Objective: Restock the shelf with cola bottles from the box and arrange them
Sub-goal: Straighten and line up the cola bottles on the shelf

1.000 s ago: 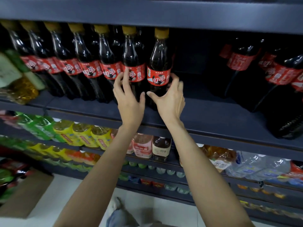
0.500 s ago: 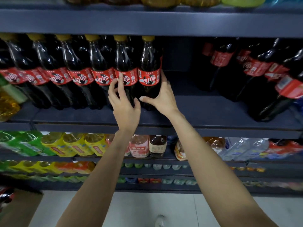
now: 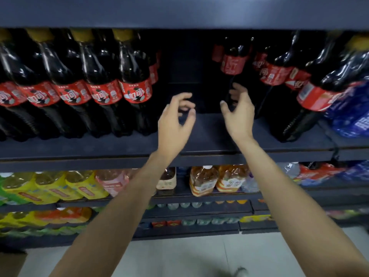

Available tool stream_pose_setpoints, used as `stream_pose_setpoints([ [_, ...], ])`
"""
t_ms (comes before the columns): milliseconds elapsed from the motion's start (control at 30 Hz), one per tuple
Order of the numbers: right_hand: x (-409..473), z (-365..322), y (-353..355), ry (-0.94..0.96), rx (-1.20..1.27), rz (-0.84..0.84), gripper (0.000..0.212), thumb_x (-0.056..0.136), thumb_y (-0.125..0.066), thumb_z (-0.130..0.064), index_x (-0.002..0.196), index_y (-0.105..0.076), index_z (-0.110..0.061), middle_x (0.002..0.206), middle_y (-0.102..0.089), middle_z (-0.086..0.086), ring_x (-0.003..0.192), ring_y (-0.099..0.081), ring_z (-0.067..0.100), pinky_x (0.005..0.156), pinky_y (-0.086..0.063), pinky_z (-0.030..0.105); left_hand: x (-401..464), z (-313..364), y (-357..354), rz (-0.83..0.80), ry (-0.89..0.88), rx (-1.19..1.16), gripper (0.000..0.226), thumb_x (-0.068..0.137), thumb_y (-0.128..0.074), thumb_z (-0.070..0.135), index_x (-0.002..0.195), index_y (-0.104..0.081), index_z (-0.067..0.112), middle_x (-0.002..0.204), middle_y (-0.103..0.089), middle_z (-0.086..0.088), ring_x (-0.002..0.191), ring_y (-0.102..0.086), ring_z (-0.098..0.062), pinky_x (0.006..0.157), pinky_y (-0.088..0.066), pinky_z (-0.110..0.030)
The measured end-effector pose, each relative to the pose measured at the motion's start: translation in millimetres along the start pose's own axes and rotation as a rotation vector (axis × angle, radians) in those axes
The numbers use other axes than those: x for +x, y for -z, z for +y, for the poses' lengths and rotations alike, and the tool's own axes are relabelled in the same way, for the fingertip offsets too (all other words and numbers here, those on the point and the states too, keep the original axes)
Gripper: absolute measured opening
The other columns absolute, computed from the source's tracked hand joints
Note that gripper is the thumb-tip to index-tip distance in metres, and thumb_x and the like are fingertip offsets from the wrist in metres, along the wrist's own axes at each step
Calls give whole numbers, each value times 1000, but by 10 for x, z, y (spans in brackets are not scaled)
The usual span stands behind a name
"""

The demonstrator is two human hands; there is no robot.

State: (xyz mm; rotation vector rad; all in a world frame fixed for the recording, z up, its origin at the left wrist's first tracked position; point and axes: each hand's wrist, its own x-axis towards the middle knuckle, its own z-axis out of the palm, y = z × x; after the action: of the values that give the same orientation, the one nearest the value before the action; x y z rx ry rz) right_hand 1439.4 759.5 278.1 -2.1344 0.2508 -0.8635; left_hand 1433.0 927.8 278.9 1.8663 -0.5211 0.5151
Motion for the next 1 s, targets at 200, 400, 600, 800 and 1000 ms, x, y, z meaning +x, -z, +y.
stream_pose_setpoints([
  [200, 360, 304, -56, 50, -27, -154, 89, 88, -61, -14, 150, 2, -8, 152, -23, 20, 137, -30, 31, 102, -27, 22, 491, -243, -536, 24, 259, -94, 39, 91, -59, 15, 129, -48, 14, 112, -55, 3, 94, -54, -2, 78, -44, -5],
  [400, 715, 502, -138, 64, 91, -235, 93, 87, -59, -7, 151, 8, -15, 157, -15, 13, 141, -26, 26, 105, -22, 22, 1075, -415, -1041, 120, 268, -200, 50, 89, -62, 7, 134, -42, 10, 122, -53, -6, 103, -52, -9, 85, -43, -13],
  [600, 706, 497, -196, 102, 76, -179, 95, 87, -61, -9, 150, 8, -19, 154, -24, 13, 133, -39, 27, 105, -35, 34, 1407, -536, -1216, -85, 181, -153, 66, 86, -59, -2, 143, -26, 5, 138, -46, -13, 127, -46, -20, 101, -40, -18],
  [800, 691, 472, -324, 36, -117, -18, 89, 82, -66, -23, 148, -9, -4, 142, -33, 22, 126, -40, 37, 101, -37, 43, 1576, -501, -1350, -72, 151, 31, 76, 83, -69, 16, 146, -26, 16, 137, -52, -9, 124, -50, -23, 94, -39, -22],
  [1000, 761, 453, -223, -44, 238, -130, 83, 82, -65, -8, 145, -11, -8, 129, -52, 15, 110, -56, 29, 93, -45, 30, 1378, -581, -983, -6, 47, 119, 83, 82, -72, 25, 147, -20, 18, 139, -50, -3, 128, -47, -22, 103, -36, -31],
])
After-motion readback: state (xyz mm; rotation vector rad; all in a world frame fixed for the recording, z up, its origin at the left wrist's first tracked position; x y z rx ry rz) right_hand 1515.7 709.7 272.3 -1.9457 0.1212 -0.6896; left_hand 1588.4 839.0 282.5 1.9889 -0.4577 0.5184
